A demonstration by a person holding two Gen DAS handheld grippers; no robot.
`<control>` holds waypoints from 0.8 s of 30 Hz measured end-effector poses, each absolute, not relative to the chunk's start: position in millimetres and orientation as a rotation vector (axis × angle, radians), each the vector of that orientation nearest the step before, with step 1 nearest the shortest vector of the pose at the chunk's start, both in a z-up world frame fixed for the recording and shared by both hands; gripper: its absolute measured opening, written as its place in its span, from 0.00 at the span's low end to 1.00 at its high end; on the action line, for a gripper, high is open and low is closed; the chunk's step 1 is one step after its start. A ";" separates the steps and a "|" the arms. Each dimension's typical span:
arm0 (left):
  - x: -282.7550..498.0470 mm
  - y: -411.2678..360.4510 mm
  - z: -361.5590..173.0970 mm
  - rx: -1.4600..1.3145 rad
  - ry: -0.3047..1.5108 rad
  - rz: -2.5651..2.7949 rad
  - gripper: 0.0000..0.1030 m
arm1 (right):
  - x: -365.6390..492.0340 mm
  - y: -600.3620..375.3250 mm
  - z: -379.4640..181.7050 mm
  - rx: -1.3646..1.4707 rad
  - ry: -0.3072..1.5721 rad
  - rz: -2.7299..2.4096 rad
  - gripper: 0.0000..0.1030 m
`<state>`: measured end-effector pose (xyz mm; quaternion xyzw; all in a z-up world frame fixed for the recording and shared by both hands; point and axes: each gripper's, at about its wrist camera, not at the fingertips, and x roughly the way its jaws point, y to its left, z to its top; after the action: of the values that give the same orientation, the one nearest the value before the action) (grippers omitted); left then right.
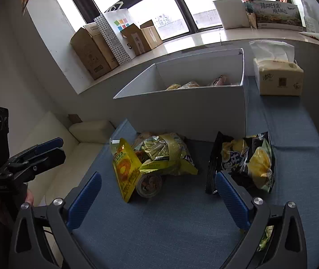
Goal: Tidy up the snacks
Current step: 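Grasp the yellow-green chip bag with the right tool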
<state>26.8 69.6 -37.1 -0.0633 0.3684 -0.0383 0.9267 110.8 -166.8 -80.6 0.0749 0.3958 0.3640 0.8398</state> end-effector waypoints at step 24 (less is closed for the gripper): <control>-5.5 84.4 -75.5 -0.223 0.848 -0.068 1.00 | 204.8 -80.1 -143.4 0.052 1.057 0.829 1.00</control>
<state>-5.5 84.4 -75.5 -0.1081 0.4103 -0.0329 0.9049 204.8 -80.1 -143.4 0.0239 0.4895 0.3838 0.7827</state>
